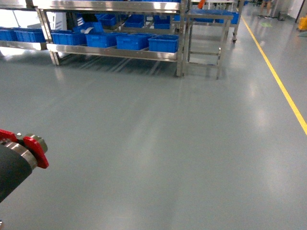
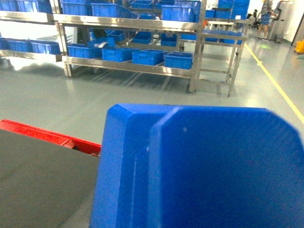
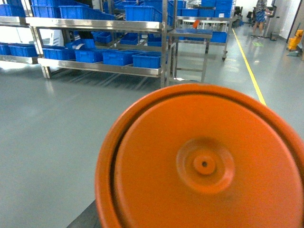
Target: Sort blue parts and orange caps into right shelf containers
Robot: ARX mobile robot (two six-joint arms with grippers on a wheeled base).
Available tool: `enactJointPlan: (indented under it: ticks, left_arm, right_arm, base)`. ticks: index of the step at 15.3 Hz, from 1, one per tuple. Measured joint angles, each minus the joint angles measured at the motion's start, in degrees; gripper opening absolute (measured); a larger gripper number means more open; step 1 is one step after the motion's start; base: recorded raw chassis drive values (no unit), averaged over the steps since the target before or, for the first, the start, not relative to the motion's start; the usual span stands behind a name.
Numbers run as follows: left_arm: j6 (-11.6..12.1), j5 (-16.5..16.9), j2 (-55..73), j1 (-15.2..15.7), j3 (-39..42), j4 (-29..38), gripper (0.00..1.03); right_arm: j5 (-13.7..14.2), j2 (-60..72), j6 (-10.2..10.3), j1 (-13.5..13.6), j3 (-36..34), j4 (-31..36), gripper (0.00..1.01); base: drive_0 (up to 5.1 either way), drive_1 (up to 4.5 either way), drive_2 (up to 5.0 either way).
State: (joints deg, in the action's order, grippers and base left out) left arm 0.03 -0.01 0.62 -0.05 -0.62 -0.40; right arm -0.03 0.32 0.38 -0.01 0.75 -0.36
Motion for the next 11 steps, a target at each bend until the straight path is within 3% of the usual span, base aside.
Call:
enactJointPlan:
  ticks: [11]
  left_arm:
    - [0.00,0.00,0.00,0.00,0.00,0.00,0.42]
  right_arm:
    - [0.00,0.00,0.00,0.00,0.00,0.00,0.45]
  base:
    - [-1.6,-1.65,-1.6]
